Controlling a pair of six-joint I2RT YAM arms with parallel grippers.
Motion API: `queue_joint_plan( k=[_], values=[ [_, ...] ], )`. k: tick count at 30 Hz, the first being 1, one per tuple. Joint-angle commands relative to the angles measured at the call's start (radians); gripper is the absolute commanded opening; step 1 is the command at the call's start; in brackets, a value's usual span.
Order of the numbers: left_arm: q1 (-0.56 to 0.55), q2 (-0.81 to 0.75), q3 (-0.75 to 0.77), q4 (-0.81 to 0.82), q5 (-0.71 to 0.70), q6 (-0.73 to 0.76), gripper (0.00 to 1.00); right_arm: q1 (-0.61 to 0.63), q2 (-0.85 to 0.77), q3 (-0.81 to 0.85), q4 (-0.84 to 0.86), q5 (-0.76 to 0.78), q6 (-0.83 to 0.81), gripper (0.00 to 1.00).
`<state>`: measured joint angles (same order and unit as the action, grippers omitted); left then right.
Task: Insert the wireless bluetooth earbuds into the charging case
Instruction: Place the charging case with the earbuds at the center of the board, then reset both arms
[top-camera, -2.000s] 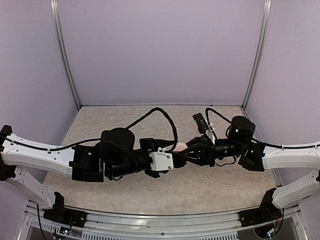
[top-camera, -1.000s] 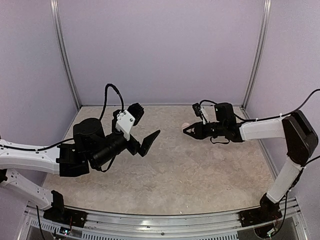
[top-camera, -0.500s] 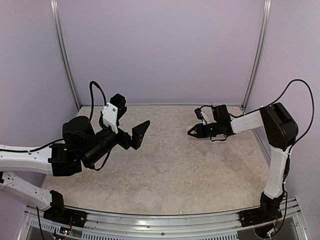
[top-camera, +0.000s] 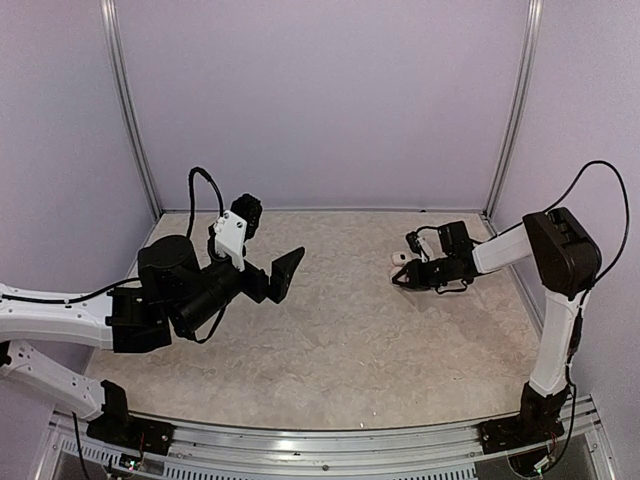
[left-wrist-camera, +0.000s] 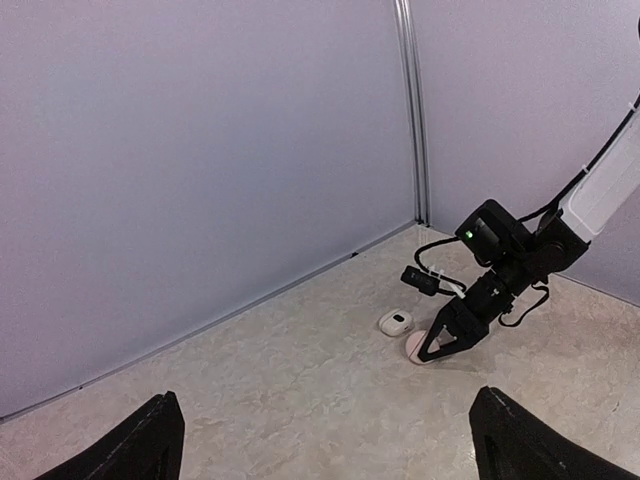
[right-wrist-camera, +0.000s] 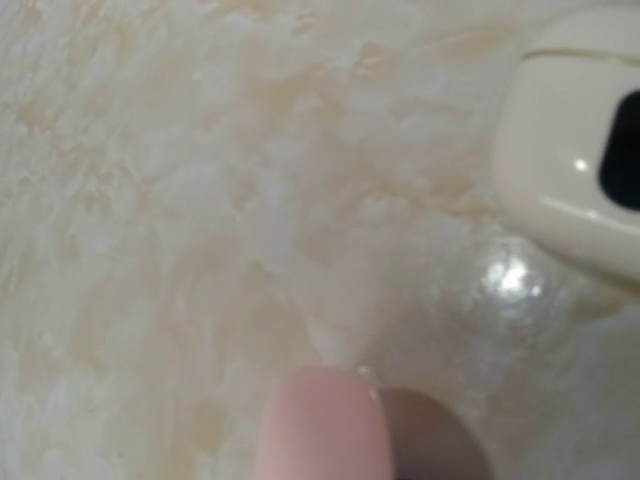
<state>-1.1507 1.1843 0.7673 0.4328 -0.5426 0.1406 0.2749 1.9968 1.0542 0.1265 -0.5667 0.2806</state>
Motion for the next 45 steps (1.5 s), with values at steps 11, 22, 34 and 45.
queue_joint_plan(
  k=[11,22,34,45],
  values=[
    [0.037,0.035,0.052,-0.051,-0.026,-0.040,0.99,-0.043,-0.085,-0.037,-0.100,0.101,-0.050,0.56],
    [0.256,0.035,0.128,-0.278,0.140,-0.359,0.99,-0.079,-0.259,-0.058,-0.159,0.170,-0.102,0.88],
    [0.567,-0.030,0.086,-0.465,0.270,-0.583,0.99,-0.077,-0.596,-0.218,-0.097,0.111,-0.081,0.99],
    [0.549,0.016,-0.126,-0.373,0.268,-0.725,0.99,-0.078,-0.845,-0.560,0.102,0.139,-0.037,0.99]
  ],
)
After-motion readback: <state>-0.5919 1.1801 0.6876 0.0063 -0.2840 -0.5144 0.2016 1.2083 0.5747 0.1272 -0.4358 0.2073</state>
